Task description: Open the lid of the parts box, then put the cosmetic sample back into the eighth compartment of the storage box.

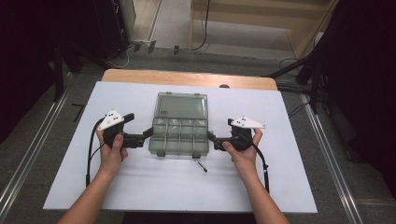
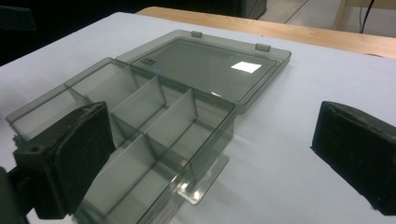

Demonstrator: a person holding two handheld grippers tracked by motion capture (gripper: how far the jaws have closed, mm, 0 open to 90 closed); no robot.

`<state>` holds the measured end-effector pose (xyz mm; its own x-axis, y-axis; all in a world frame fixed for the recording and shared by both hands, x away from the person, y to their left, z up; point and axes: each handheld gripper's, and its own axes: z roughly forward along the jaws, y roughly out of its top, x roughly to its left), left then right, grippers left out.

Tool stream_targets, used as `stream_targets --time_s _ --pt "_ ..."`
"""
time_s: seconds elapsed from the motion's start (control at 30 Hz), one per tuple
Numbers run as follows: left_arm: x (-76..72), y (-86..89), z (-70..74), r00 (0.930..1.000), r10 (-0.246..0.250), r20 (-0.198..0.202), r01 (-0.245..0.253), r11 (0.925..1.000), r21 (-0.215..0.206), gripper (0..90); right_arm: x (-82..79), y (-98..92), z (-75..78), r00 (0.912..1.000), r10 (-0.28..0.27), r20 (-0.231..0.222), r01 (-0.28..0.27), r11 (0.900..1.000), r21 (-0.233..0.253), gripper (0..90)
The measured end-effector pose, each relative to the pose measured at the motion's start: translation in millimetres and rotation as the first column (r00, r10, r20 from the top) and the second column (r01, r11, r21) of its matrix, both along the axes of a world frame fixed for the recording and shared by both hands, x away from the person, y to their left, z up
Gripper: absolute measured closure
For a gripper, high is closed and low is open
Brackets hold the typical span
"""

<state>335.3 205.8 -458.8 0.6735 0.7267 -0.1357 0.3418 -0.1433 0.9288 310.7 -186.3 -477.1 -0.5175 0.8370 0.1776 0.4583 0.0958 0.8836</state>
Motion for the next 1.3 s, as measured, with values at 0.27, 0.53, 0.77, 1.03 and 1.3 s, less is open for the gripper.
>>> stream_targets --time_s 0.27,0.53,0.77,1.03,1.3 --pt "-15.7 11.8 -2.2 0.9999 0.004 0.011 -0.003 0.9998 -0.018 0.0 -15.1 -3.1 -2.7 1.0000 0.003 -0.009 -0.004 1.000 -0.014 0.0" --pt "-30.1 16.7 -9.9 1.0000 0.001 0.008 -0.001 0.9997 -0.025 0.0 -28.7 -0.8 0.0 0.9997 0.013 -0.022 -0.014 0.999 -0.031 0.0" --pt "-43.7 18.1 -17.9 0.9999 -0.001 0.012 0.002 0.9998 -0.021 0.0 -38.8 2.0 4.7 0.9989 0.032 -0.034 -0.033 0.999 -0.038 0.0" --pt "-56.6 27.8 -20.2 0.9999 0.009 0.012 -0.009 0.9996 -0.026 0.0 -48.1 1.5 0.3 0.9972 0.038 -0.064 -0.042 0.997 -0.069 0.0" --pt "-76.7 41.3 -20.1 0.9990 0.031 0.034 -0.030 0.9993 -0.020 0.0 -53.7 6.9 -1.6 0.9938 0.057 -0.095 -0.066 0.994 -0.088 0.0"
